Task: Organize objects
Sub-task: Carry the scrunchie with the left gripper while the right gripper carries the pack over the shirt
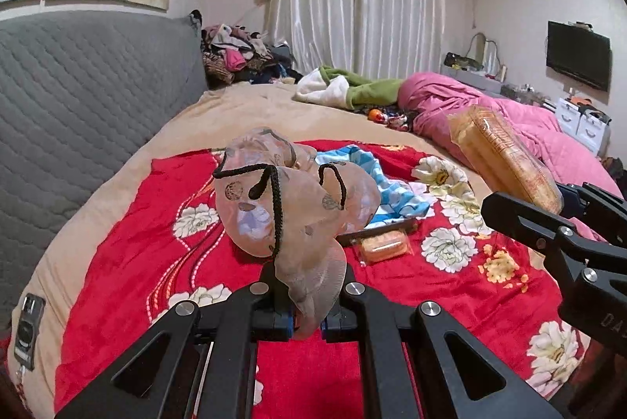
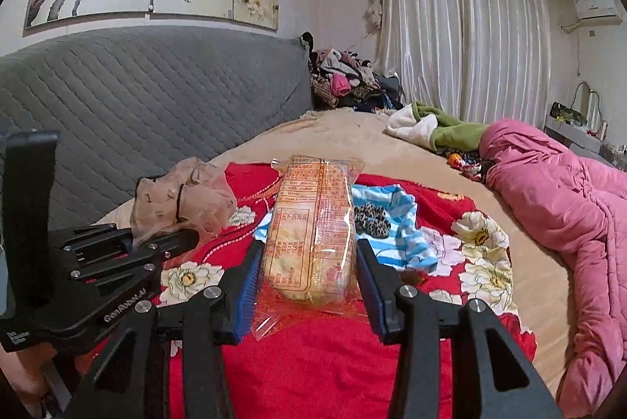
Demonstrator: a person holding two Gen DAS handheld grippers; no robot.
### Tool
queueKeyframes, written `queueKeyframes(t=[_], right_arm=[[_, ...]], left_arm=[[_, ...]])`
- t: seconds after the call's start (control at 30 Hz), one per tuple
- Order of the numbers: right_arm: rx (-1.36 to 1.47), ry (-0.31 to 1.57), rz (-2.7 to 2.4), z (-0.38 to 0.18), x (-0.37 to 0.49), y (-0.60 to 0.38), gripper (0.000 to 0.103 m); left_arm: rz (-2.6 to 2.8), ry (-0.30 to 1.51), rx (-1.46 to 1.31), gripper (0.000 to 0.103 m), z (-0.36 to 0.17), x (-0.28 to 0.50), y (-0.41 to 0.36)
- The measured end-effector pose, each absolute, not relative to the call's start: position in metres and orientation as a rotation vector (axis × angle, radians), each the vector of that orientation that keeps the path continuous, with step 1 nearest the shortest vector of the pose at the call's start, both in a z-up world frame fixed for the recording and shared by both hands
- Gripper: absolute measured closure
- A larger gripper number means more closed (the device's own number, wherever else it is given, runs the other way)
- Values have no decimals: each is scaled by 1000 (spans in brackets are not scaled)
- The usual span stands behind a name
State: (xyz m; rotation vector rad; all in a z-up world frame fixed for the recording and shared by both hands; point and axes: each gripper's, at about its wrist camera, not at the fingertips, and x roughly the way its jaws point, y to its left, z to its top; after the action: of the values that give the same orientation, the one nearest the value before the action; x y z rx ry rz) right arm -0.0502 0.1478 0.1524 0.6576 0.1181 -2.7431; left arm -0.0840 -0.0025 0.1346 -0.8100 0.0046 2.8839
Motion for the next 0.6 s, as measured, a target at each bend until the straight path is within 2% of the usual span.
queueKeyframes(t=[0.6], right_arm=[[669, 148, -2755, 160, -89, 148, 57]], left_arm=[[2874, 15, -819, 95, 142, -129, 8]])
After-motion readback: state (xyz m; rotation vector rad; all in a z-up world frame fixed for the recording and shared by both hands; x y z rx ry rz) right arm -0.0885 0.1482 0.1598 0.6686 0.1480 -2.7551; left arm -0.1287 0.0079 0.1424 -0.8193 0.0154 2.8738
